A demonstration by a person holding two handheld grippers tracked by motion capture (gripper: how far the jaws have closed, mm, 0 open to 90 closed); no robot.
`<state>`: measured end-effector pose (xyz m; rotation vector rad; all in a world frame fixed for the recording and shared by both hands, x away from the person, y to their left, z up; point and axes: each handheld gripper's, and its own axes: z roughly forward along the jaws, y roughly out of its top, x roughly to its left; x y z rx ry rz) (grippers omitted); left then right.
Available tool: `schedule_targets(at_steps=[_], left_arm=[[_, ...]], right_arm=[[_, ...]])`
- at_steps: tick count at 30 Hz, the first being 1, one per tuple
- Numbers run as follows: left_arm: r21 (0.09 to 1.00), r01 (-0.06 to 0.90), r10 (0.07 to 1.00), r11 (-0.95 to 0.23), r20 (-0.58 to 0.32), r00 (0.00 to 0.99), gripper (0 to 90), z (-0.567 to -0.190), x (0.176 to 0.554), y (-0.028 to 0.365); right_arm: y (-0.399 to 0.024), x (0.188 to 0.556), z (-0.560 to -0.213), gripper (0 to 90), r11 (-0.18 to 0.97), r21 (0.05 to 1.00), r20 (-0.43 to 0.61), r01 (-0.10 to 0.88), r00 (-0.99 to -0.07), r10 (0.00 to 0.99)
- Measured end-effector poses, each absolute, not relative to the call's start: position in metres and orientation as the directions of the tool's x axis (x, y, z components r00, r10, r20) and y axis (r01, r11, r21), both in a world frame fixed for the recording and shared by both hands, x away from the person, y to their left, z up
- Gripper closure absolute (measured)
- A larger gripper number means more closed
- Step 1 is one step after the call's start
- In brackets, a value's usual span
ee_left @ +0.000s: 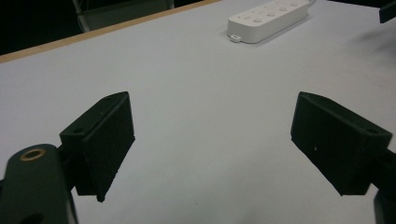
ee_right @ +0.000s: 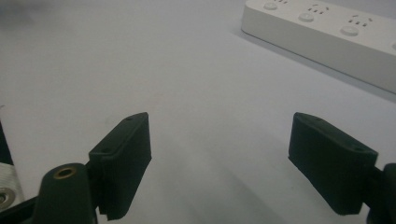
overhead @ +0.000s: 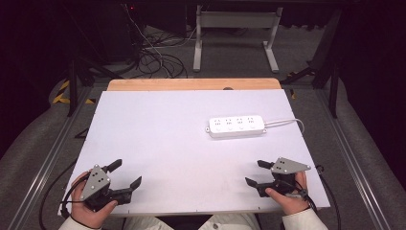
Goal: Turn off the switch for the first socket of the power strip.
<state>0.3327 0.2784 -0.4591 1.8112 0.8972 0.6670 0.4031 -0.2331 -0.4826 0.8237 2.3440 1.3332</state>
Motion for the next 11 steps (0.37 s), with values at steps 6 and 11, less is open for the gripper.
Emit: schedule_targets(at_steps=[6,11], left_arm=[[0.936,0.275,0.82,-0.218,0.023,0.572,12.5,-0.4626,0.3365,0.2815],[0.933,0.269,0.819,-0.238,0.044,0.572,12.9,-0.4627,0.3372,0.2826]], right_arm=[[-0.2318,0.4029,-0.4807,23.5,0.425,0.845,-0.027,0.323,-0.768,0.639],[-0.233,0.4028,-0.4779,23.5,0.403,0.859,-0.015,0.315,-0.772,0.635]])
